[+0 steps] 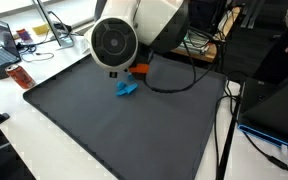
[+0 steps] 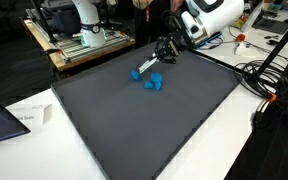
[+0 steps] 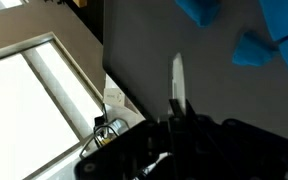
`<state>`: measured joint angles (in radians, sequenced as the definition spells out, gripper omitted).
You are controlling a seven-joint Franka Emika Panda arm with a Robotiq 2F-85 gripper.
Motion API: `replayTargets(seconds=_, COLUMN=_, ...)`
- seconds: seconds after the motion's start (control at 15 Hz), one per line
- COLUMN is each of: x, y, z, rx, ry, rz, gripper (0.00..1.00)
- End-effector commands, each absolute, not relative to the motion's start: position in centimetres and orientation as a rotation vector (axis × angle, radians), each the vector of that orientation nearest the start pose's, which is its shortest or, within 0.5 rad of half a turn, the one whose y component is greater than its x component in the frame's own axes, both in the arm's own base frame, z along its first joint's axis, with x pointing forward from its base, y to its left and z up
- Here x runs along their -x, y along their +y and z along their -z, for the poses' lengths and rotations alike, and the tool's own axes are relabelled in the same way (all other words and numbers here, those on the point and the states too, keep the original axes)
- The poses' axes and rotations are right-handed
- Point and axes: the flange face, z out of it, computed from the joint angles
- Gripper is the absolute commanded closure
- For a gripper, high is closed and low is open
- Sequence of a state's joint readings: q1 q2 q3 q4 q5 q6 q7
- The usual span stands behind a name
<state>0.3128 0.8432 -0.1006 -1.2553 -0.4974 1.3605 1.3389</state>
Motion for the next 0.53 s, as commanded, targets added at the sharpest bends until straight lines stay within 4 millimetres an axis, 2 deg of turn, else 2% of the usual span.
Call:
replayTargets(seconds=0.0, x=-65.2, y=9.0, z=-25.7, rx=-2.04, ry=-1.029, rz=0.184, gripper=0.99)
replayTargets(seconds=0.2, x=-64.1, y=8.0, z=-26.5, rx=-2.084, ry=-1.026, rz=0.18, gripper=0.99)
replayTargets(seconds=0.47, x=-61.4, y=7.1, z=-27.5, rx=-2.149, ry=-1.015, rz=0.155, gripper=0.99)
